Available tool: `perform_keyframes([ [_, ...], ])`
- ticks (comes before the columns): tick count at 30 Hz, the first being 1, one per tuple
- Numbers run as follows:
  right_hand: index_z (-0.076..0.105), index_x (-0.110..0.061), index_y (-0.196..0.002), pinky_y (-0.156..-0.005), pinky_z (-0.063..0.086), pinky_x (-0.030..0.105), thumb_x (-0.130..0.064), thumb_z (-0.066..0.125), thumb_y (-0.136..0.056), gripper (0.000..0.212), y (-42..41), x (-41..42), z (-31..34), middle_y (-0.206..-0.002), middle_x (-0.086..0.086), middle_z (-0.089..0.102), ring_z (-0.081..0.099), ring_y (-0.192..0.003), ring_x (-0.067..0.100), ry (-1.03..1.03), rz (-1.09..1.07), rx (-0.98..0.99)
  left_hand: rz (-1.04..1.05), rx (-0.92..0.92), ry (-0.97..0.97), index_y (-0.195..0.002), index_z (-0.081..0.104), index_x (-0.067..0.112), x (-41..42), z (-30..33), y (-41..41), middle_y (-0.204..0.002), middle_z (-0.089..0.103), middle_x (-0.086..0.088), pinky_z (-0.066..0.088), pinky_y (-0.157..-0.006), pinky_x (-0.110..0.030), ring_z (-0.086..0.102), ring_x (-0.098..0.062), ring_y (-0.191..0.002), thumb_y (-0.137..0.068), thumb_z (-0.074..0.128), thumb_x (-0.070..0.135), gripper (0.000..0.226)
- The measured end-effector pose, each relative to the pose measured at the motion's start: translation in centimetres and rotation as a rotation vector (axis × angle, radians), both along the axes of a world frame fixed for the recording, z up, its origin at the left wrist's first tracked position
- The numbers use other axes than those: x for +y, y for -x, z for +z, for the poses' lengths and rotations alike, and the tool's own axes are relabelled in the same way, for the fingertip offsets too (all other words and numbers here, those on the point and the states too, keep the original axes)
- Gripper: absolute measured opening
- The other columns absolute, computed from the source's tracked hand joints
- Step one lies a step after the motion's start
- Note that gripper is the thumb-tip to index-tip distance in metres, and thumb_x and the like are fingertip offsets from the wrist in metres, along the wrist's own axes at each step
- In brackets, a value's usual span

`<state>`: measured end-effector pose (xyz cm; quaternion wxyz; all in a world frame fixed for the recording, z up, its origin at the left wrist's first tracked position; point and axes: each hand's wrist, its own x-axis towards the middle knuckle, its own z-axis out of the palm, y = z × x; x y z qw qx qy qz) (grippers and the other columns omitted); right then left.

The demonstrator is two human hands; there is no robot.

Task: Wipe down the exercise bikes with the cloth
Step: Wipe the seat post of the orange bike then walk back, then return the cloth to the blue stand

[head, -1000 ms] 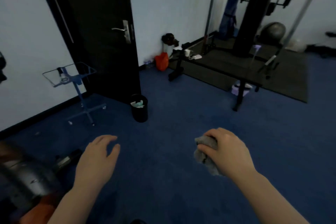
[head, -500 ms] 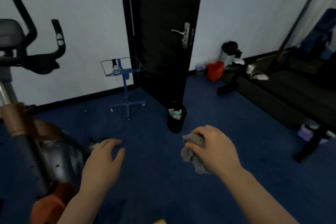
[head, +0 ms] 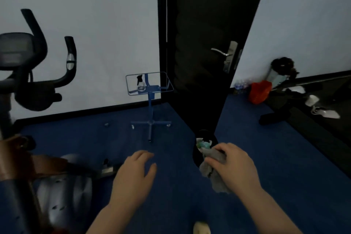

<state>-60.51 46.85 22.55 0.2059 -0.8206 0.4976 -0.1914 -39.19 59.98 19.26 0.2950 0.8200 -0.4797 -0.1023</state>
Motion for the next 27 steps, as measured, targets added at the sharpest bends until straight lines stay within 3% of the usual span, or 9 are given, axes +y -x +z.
perform_keyframes([
  [4,0.064,-0.036,-0.089,-0.067,0.042,0.018,-0.048,0.065,-0.078,0.016,-3.5,-7.4,-1.2,-0.087,-0.019,0.056,0.052,-0.082,-0.002,-0.041,0.114,-0.001,0.103,-0.008,-0.016,-0.122,0.058,0.026,-5.5,-0.7,-2.4,-0.131,0.053,0.012,0.040,-0.096,-0.027,0.047,-0.011,-0.119,-0.091,0.052,0.035,0.033],
  [13,0.063,-0.034,-0.091,-0.060,0.030,0.009,-0.046,0.065,-0.079,0.017,-10.2,-23.1,0.0,-0.086,-0.018,0.054,0.048,-0.082,-0.002,0.019,0.273,0.017,0.286,-0.018,0.069,-0.118,0.060,0.025,-18.6,1.4,-7.4,-0.127,0.054,0.013,0.039,-0.087,-0.026,0.049,-0.012,-0.117,-0.090,0.055,0.031,0.030],
  [19,0.063,-0.034,-0.092,-0.077,0.047,0.025,-0.047,0.064,-0.078,0.020,-18.1,-28.5,-1.5,-0.090,-0.016,0.057,0.053,-0.087,0.001,-0.069,0.379,0.041,0.371,0.036,0.002,-0.118,0.060,0.029,-22.5,-0.7,-12.6,-0.127,0.055,0.014,0.040,-0.089,-0.025,0.050,-0.008,-0.115,-0.089,0.056,0.034,0.030],
  [27,0.062,-0.038,-0.084,-0.063,0.037,0.016,-0.047,0.066,-0.076,0.013,-30.1,-37.5,-2.5,-0.084,-0.019,0.054,0.051,-0.079,-0.003,-0.071,0.354,0.039,0.341,-0.005,0.028,-0.120,0.060,0.025,-32.4,0.4,-25.8,-0.130,0.054,0.011,0.040,-0.088,-0.026,0.049,-0.012,-0.118,-0.091,0.053,0.033,0.030],
])
